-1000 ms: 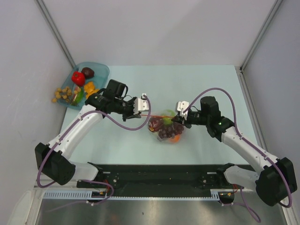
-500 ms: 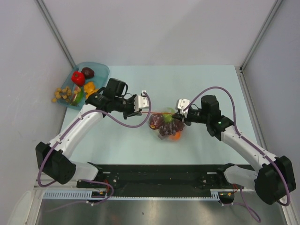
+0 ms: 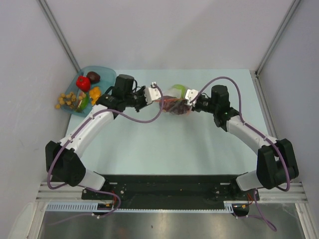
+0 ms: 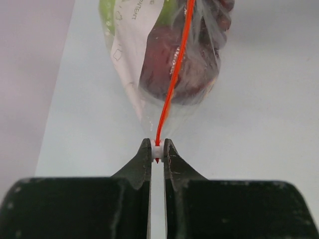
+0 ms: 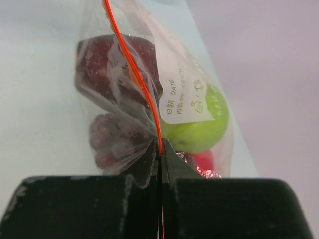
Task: Place the food in the zip-top bag and seal the zipper
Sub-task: Place the zipper food storage bag at the center of the board.
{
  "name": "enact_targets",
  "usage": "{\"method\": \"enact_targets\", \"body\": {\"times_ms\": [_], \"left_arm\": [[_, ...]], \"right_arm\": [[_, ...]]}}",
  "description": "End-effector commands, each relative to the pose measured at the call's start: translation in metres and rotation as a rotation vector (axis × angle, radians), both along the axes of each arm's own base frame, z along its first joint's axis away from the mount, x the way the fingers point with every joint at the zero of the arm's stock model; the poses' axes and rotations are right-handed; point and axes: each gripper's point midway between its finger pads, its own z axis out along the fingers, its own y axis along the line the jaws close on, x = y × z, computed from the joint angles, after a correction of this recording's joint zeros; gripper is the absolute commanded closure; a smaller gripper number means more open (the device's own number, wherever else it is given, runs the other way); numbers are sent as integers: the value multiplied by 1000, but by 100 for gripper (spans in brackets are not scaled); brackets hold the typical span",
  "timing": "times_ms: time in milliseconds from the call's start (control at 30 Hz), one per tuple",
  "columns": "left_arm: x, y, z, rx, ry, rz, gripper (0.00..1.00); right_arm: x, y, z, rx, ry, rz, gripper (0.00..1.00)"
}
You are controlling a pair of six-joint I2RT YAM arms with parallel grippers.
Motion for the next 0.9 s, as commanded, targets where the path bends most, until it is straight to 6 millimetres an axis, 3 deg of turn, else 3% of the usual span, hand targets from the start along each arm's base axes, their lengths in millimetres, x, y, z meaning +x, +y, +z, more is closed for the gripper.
{"method": "enact_targets", "body": {"times_ms": [0,33,100,133,200,267,333,467,567,600,667,700,767,800,867], "left_arm": [[-21,16,-49,84,32,-37,100],[-33,21,-75,110,77,-46,100],[-45,25,-93,123,113,-49,100],[-61,26,-113,139,163,-67,100],[-78,27,-125,145,199,-77,100],[-101,26,-143,157,244,-105,100],[-122,21,-145,135,264,-136,100],[-150,14,-145,119,275,-179,100],[-165,10,-146,115,302,-181,92],[-168,11,-147,113,316,-174,75],[-170,11,-140,95,335,-154,59],[-172,13,-136,91,345,-141,44],[-173,12,-116,52,341,-115,19],[-170,9,-101,24,319,-108,1],[-171,8,-76,-30,293,-90,0]], "right_arm": [[-35,19,-35,-145,71,183,100],[-48,22,-53,-182,129,214,100],[-87,23,-100,-285,309,284,96],[-98,21,-112,-323,341,303,92],[-130,13,-142,-407,458,331,82],[-149,7,-150,-430,520,339,76],[-165,2,-150,-430,536,350,71],[-189,-4,-145,-426,559,371,47],[-209,-12,-147,-450,584,376,36],[-212,-15,-147,-452,588,369,34],[-213,-21,-140,-440,594,328,30],[-212,-23,-136,-426,594,309,28],[-202,-27,-112,-356,548,245,20],[-200,-29,-102,-311,555,207,17],[-191,-32,-72,-226,489,151,9]]}}
